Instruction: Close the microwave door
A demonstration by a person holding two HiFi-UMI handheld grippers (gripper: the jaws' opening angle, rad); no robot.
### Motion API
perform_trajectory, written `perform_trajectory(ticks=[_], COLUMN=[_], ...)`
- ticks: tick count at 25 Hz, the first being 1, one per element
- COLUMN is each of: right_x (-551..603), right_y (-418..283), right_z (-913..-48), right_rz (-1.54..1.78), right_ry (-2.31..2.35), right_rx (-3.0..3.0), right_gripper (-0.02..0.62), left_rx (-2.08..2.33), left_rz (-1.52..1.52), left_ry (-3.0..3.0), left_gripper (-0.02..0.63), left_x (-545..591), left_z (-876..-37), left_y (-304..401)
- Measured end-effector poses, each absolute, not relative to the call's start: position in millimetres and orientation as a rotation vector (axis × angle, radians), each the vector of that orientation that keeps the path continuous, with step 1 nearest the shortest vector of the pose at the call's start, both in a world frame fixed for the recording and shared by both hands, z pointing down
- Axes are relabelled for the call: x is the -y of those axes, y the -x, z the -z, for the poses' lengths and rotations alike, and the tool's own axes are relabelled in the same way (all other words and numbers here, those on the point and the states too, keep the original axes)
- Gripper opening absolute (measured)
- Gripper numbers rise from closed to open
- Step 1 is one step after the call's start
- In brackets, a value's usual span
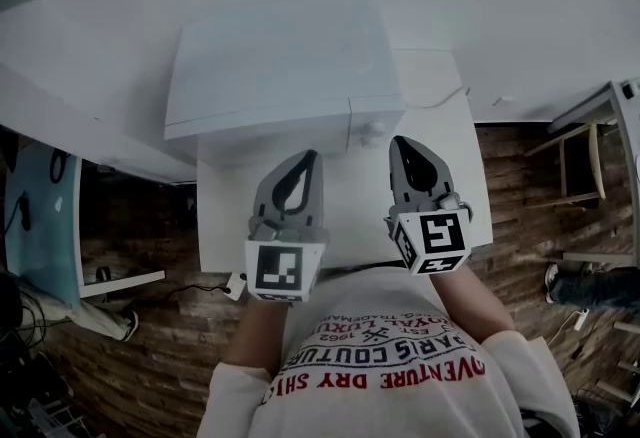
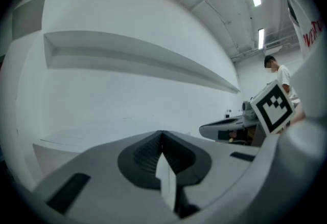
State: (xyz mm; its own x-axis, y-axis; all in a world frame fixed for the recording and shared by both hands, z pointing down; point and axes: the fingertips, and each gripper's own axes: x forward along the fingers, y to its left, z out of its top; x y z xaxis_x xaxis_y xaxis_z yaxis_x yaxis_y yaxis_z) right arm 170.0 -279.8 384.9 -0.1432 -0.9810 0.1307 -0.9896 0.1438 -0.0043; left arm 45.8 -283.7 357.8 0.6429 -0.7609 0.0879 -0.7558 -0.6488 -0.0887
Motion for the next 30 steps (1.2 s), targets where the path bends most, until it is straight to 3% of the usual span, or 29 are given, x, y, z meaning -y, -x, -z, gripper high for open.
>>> perform_trajectory(ticks=[30], right_x=[255], right_y=[-155], right_z=[-418], right_rz=[-0.246], right_ry=[-1.894], right_rx=[2.327], right_gripper=[0.012], left_rx=[-1.38], left_rz=[0.202], left_ry=[2.906], left_gripper=[0.006], left_x=[273], left_z=[-395], left_y=[-39])
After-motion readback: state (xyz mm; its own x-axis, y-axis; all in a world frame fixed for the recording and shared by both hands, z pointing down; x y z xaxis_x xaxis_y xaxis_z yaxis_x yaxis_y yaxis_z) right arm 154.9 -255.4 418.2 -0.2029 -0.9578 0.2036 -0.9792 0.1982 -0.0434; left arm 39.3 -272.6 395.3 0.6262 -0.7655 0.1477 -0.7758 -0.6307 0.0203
